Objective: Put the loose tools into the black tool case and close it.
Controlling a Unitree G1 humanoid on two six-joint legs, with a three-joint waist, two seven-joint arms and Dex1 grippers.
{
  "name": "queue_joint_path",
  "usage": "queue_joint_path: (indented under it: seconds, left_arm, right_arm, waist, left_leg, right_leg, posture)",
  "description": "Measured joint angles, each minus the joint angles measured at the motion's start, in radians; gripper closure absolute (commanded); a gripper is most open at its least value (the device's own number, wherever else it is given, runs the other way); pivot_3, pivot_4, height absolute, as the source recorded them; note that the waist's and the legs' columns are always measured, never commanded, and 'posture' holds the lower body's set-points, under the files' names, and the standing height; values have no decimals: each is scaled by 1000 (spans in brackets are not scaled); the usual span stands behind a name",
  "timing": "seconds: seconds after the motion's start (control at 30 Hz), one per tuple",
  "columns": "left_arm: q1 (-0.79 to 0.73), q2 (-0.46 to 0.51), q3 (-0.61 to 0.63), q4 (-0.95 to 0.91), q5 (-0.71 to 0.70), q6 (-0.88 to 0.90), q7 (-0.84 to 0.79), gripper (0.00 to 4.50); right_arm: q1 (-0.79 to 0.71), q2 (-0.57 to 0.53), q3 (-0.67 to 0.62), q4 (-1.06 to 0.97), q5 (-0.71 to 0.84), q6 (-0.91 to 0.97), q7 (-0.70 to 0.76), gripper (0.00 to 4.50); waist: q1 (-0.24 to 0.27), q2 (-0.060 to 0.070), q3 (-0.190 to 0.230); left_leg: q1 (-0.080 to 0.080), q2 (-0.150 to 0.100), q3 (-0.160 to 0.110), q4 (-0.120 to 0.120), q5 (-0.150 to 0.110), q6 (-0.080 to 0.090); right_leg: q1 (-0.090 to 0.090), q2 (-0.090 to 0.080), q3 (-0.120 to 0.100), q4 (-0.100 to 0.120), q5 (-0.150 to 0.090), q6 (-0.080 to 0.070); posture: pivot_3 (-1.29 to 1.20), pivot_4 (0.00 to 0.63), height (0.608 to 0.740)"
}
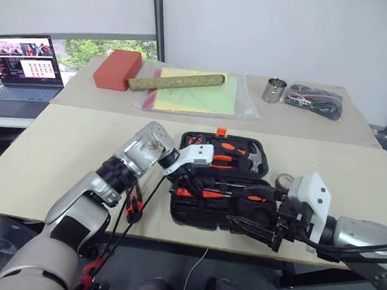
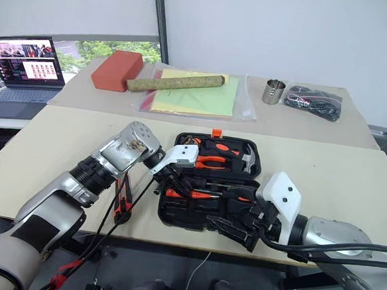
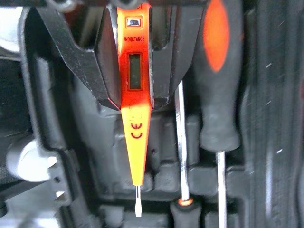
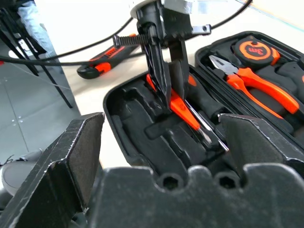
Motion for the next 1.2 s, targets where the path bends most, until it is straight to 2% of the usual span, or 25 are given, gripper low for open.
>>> queue_joint_path:
  seconds: [0.27,0.33,0.37,0.5,0.53,0.63,0.8,0.9,1.07,1.1,1.2]
  left_arm:
    - [0,-12,-19,12,43,-15,3,4083]
    - [0,-14,-19,15,49,-28,3,3079]
    - [0,-14,-19,16,54,-30,4,2883]
    - [16,-14,-19,16,51,-28,-6,1487]
    - [17,-13,-7,12,45,-23,-7,1006]
    - [29,34,68,-36,-3,10,-11,25]
    - [92,118,237,-138,-134,40,-48,25]
    - [149,105,333,-134,-195,35,-16,785]
    - [211,8,422,-60,-248,-7,77,2623]
    - [228,-12,422,-45,-247,-28,93,3121]
    - [281,-47,403,-3,-236,-88,119,4230]
  right_arm:
    - [0,1,1,0,0,-2,-28,0]
    - [0,1,2,0,0,-3,-30,0]
    - [0,1,2,0,0,-4,-31,0]
    - [0,7,3,0,-1,-8,-31,0]
    - [0,10,4,0,-1,-9,-31,0]
    - [5,13,6,0,-1,-13,-30,0]
    - [28,14,3,1,0,-16,-21,0]
    - [32,14,1,3,0,-19,-17,0]
    - [27,14,3,18,-3,-27,-13,0]
    - [24,14,3,24,-4,-28,-13,0]
    - [23,14,5,39,-6,-29,-11,0]
  waist:
    - [-2,0,0]
    - [-2,0,0]
    - [-1,0,0]
    - [-1,0,0]
    - [1,0,0]
    - [2,0,0]
    - [-2,0,0]
    - [0,0,0]
    - [8,0,0]
    - [8,0,0]
    - [6,0,0]
  left_leg:
    - [1,0,1,0,-1,1]
    - [1,0,1,1,-1,1]
    - [1,1,1,1,-1,1]
    - [0,1,1,1,-1,1]
    - [0,0,0,2,-1,1]
    - [-2,0,0,2,-1,1]
    - [-2,0,0,2,-1,1]
    - [-1,-1,0,2,-1,1]
    - [1,-2,0,3,-1,1]
    - [2,-2,0,3,-1,1]
    - [1,-2,1,2,-1,1]
  right_leg:
    - [0,3,1,0,2,-3]
    - [1,1,1,0,2,-2]
    - [1,1,1,0,2,-2]
    - [0,1,1,0,2,-1]
    - [0,1,1,0,2,-2]
    - [-1,0,1,0,3,-2]
    - [-1,1,0,0,3,-2]
    - [1,2,-1,-1,3,-1]
    - [3,1,0,-1,4,1]
    - [3,1,0,-2,4,1]
    - [2,2,0,-1,4,0]
  posture:
    - [0,150,740]
    - [0,150,740]
    - [0,150,740]
    - [0,150,740]
    - [0,150,740]
    - [0,150,740]
    - [0,150,740]
    - [0,150,740]
    - [0,150,740]
    - [0,150,740]
    - [0,150,740]
